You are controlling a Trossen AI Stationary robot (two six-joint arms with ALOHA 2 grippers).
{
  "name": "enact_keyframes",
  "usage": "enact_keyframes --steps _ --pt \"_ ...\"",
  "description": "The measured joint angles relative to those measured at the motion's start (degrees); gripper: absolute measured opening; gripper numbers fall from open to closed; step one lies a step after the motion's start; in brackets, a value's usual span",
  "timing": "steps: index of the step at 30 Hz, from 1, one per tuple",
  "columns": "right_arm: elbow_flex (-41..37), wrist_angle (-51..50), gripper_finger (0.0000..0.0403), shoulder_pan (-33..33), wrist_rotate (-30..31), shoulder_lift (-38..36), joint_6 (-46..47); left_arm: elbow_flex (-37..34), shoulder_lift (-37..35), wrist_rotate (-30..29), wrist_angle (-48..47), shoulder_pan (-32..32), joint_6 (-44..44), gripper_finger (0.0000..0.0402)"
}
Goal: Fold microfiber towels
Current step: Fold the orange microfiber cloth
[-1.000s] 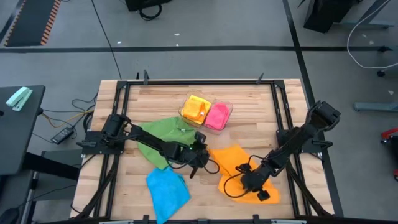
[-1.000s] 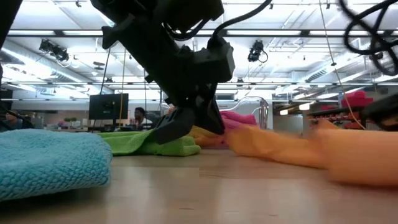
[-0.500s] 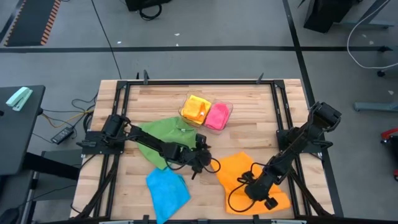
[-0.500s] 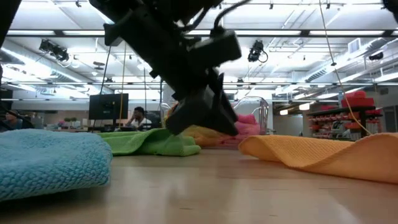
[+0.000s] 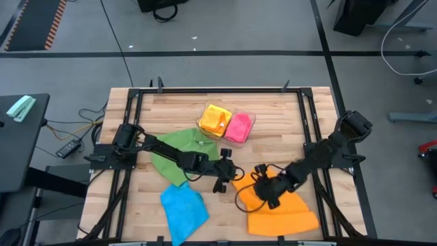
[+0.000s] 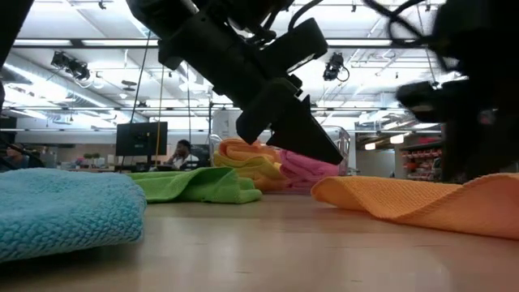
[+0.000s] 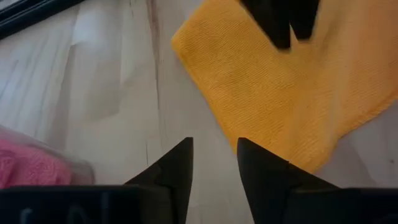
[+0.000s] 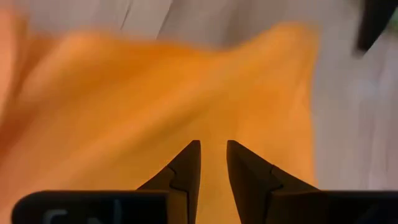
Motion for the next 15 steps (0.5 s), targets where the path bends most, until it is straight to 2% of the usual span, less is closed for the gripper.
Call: enact_keyframes --steps 3,6,15 --pt "-2.92 11.08 0.0087 -3.26 -6.19 0.00 -4.20 0.00 0.00 -0.01 -0.17 0.00 0.01 0.0124" --pt "-5.17 17.24 0.0087 -5.16 -10.86 0.13 -5.26 0.00 -0.02 -0.05 -1.21 -0.09 -0.03 0.0115" --pt "-7.88 17.47 0.0087 0.06 -15.45 1.11 -4.45 0.00 -0.11 0.44 -0.81 -0.42 -1.50 0.0098"
